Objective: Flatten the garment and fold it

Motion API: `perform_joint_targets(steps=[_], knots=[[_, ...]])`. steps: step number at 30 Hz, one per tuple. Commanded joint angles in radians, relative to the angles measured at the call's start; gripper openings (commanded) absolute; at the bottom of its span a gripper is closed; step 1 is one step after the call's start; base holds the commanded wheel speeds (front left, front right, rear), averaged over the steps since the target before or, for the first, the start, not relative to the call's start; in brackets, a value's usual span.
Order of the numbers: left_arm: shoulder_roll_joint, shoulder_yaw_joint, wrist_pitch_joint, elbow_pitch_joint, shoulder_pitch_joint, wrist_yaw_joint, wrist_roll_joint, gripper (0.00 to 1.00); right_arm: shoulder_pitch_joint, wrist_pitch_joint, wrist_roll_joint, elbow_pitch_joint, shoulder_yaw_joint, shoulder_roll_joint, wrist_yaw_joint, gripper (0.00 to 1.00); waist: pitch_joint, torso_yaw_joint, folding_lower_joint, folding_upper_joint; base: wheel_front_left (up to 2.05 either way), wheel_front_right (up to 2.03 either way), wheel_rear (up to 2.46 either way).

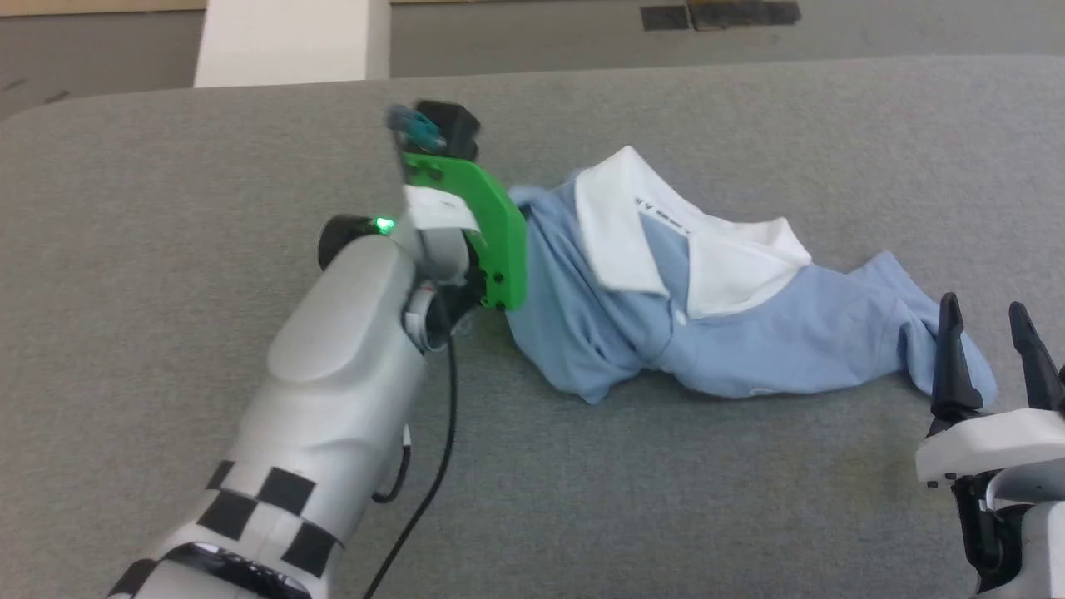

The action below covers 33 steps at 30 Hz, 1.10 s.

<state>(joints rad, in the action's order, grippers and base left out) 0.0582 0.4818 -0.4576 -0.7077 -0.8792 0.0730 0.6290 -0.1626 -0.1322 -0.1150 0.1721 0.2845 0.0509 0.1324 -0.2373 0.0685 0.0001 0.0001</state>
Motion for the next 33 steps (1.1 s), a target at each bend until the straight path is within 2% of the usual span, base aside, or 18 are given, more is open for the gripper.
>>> perform_joint_targets(steps=[1, 7, 11, 14, 19, 24, 25, 26, 27, 33], knots=[[0.018, -0.021, 0.023, 0.016, 0.019, -0.010, 0.022, 0.00, 0.007, 0.001, 0.005, 0.002, -0.001, -0.001, -0.002, 1.00, 0.040, -0.043, -0.0001, -0.0001, 0.00, 0.00, 0.00], [0.093, -0.115, 0.107, 0.144, 0.133, -0.063, 0.066, 0.00, 0.030, 0.014, 0.015, 0.001, 0.005, -0.001, -0.002, 1.00, 0.082, -0.103, -0.0001, -0.0001, 0.00, 0.00, 0.00], [0.158, -0.172, 0.121, 0.266, 0.307, -0.129, 0.091, 0.00, 0.048, 0.028, 0.018, -0.007, 0.009, -0.001, -0.002, 1.00, 0.105, -0.137, -0.0001, -0.0001, 0.00, 0.00, 0.00], [0.187, -0.197, 0.098, 0.349, 0.459, -0.175, 0.118, 0.00, 0.054, 0.036, 0.019, -0.013, 0.006, -0.001, -0.002, 1.00, 0.110, -0.152, -0.0001, -0.0001, 0.00, 0.00, 0.00], [0.180, -0.191, 0.037, 0.443, 0.689, -0.215, 0.178, 0.00, 0.052, 0.045, 0.015, -0.016, -0.003, -0.001, -0.002, 1.00, 0.105, -0.164, -0.0001, -0.0001, 0.00, 0.00, 0.00], [0.152, -0.197, 0.024, 0.468, 0.779, -0.221, 0.228, 0.00, 0.048, 0.046, 0.010, -0.010, -0.013, -0.001, -0.002, 1.00, 0.104, -0.160, -0.0001, -0.0001, 0.00, 0.00, 0.00], [0.148, -0.208, 0.030, 0.475, 0.786, -0.218, 0.241, 0.16, 0.049, 0.046, 0.009, -0.008, -0.015, -0.001, -0.002, 1.00, 0.105, -0.157, -0.0001, -0.0001, 0.00, 0.00, 0.00], [0.150, -0.216, 0.037, 0.483, 0.787, -0.215, 0.247, 0.48, 0.050, 0.046, 0.008, -0.007, -0.016, -0.001, -0.002, 1.00, 0.106, -0.154, -0.0001, -0.0001, 0.00, 0.00, 0.00], [0.152, -0.232, 0.054, 0.498, 0.785, -0.211, 0.252, 1.00, 0.051, 0.046, 0.006, -0.005, -0.016, -0.001, -0.002, 1.00, 0.107, -0.152, -0.0001, -0.0001, 0.00, 0.00, 0.00], [0.189, -0.339, 0.217, 0.634, 0.768, -0.157, 0.251, 1.00, 0.058, 0.039, 0.001, 0.013, -0.014, -0.001, -0.002, 1.00, 0.121, -0.136, -0.0001, -0.0001, 0.00, 0.00, 0.00]])
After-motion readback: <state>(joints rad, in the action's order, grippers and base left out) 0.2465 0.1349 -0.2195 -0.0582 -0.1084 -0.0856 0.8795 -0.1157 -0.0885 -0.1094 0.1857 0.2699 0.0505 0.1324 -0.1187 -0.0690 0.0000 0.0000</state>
